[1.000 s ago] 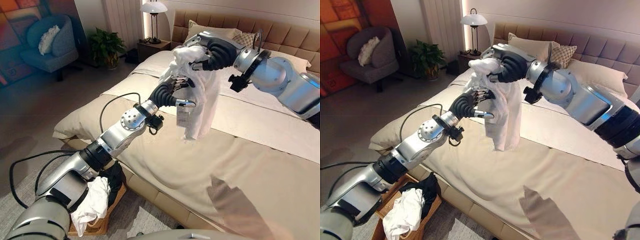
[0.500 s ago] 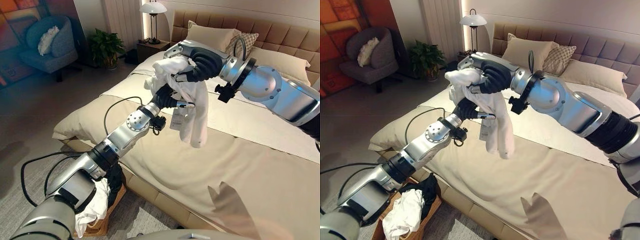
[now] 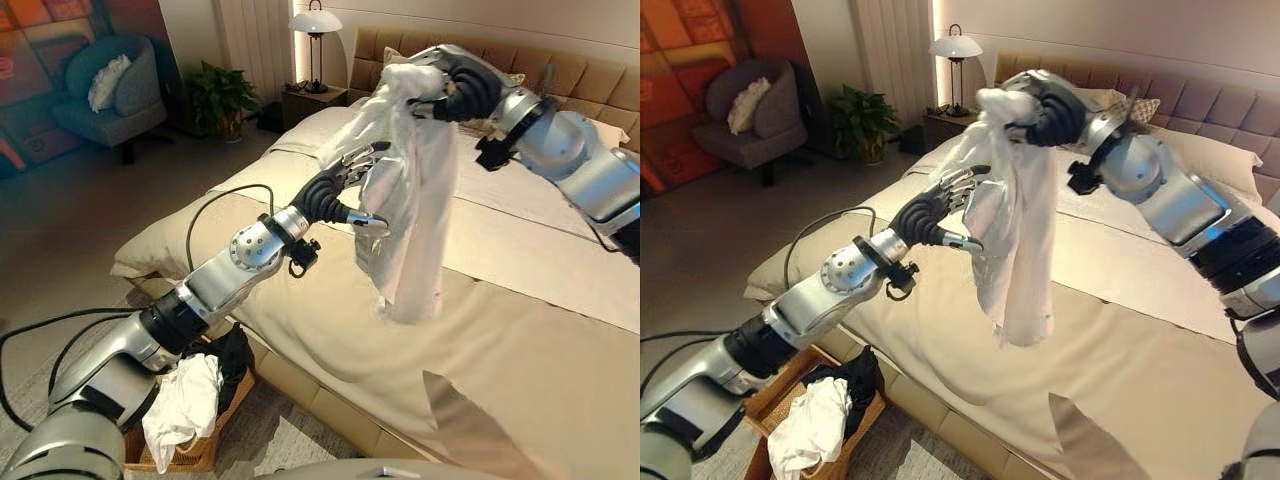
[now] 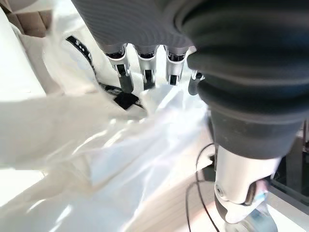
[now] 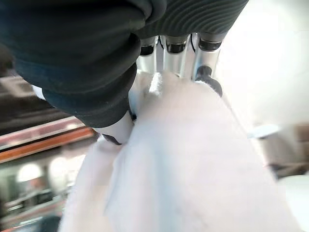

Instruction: Pick up clothes into the bucket

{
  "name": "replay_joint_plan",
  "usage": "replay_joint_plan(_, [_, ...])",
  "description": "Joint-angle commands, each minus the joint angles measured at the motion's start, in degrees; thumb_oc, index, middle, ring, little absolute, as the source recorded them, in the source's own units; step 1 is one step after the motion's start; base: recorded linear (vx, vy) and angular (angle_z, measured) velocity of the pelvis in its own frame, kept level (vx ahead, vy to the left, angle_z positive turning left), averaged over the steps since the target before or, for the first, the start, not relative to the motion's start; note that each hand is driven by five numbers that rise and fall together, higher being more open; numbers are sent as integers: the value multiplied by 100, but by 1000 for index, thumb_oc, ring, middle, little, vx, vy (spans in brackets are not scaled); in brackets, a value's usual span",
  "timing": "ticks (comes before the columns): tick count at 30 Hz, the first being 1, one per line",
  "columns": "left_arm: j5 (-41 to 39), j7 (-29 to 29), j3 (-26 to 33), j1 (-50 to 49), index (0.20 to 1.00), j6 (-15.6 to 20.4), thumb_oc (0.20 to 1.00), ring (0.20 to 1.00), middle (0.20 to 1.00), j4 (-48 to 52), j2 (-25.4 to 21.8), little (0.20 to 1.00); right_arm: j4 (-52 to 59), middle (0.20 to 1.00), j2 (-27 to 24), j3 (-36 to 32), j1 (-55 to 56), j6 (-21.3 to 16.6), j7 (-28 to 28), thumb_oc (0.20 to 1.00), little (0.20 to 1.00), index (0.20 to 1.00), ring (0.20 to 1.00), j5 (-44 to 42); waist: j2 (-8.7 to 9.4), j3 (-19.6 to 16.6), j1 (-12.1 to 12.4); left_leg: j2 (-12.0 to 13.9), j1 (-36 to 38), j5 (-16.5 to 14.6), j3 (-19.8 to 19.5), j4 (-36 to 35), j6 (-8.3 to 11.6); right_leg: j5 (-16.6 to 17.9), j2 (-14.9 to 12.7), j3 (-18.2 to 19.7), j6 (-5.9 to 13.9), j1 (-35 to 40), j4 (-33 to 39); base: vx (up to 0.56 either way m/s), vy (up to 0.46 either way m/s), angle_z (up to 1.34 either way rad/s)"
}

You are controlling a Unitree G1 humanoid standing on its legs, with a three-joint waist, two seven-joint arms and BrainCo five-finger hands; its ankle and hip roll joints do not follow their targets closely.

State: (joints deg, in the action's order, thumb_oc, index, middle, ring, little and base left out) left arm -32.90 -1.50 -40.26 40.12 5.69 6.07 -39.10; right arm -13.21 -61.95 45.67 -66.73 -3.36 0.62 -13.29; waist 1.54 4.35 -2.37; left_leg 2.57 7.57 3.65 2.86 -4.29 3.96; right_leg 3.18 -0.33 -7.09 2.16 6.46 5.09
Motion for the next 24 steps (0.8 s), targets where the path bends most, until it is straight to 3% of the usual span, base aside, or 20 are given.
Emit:
replay_joint_plan(1, [-387,11,487,-88,1000,323,1000,1000,1000,225,-256,1000,-329,200,-277,-392,-87,43,-382,200,200,200,200,126,316,-244,118,-69,-259,-257,-101,378,-34,-227,-408,-190,475,69,-341,-17,6,4])
replay_joint_plan(11, [-500,-10,920,-356,1000,366,1000,1000,1000,960,-821,1000,-763,200,-592,-292,2,93,-244,200,200,200,200,202,329,-174,187,-66,-306,-220,-177,390,-19,-216,-406,-281,462,72,-323,-10,1,7])
replay_joint_plan(24, [111,-332,1482,-540,1000,261,1000,1000,1000,-108,-417,1000,418,200,-1007,-1229,916,8,-118,200,200,200,200,8,320,-175,110,-54,-287,-214,-116,329,-15,-196,-404,-251,480,60,-260,3,-3,-1])
